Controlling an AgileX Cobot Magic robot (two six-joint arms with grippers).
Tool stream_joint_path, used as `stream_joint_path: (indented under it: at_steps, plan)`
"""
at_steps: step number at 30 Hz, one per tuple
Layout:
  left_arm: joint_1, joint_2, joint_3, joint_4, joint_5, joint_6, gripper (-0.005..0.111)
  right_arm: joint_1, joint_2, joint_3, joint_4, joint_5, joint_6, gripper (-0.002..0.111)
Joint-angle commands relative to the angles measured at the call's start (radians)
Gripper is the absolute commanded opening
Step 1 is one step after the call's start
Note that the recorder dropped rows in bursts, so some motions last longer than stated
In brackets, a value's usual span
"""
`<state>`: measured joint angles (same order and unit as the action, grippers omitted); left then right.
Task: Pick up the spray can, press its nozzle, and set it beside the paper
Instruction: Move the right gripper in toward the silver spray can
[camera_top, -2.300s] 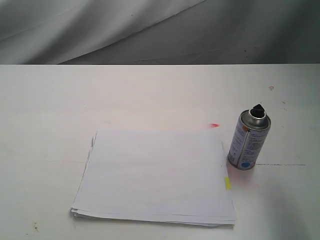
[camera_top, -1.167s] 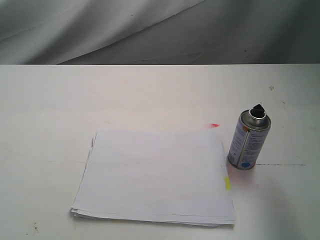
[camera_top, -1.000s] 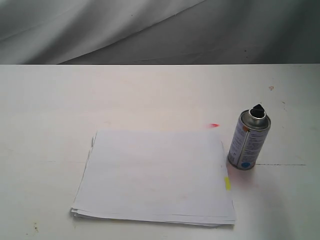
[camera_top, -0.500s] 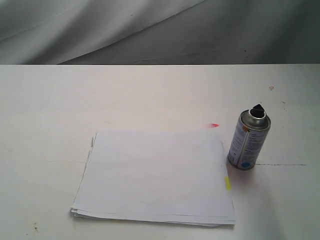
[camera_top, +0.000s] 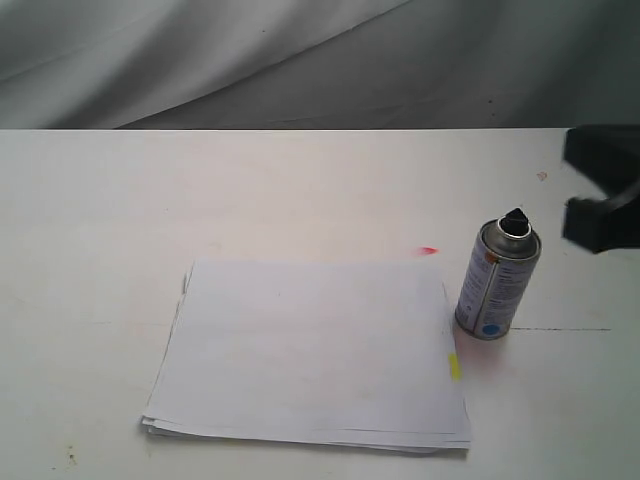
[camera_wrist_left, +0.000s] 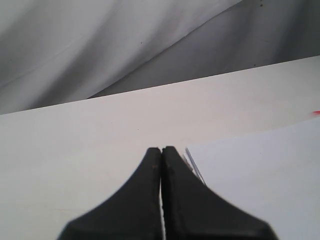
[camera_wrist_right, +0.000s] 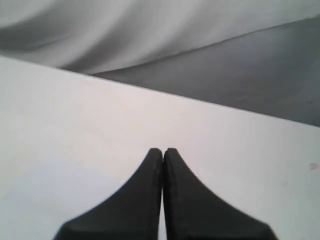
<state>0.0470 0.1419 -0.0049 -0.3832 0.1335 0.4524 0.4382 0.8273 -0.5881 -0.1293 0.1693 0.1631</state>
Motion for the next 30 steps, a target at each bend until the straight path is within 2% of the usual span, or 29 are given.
stream_joint_path:
  at_steps: [1, 6, 15, 20, 23, 30]
  plan:
    - [-0.006, -0.005, 0.005, 0.001, 0.001, -0.005, 0.000, 0.127, 0.049, 0.001, 0.018, -0.021, -0.009, 0.000]
    - [-0.006, -0.005, 0.005, 0.001, 0.001, -0.005, 0.000, 0.191, 0.049, 0.101, 0.098, -0.117, -0.042, 0.000]
    - [-0.006, -0.005, 0.005, 0.001, 0.001, -0.005, 0.000, 0.191, 0.049, 0.326, 0.266, -0.302, -0.200, 0.000]
    - [-0.006, -0.005, 0.005, 0.001, 0.001, -0.005, 0.000, 0.191, 0.072, 0.421, 0.427, -0.448, -0.328, 0.000]
    - [-0.006, -0.005, 0.005, 0.001, 0.001, -0.005, 0.000, 0.191, 0.137, 0.464, 0.504, -0.530, -0.383, 0.000]
    - [-0.006, -0.005, 0.005, 0.001, 0.001, -0.005, 0.000, 0.191, 0.363, 0.487, 0.518, -0.713, -0.382, 0.000]
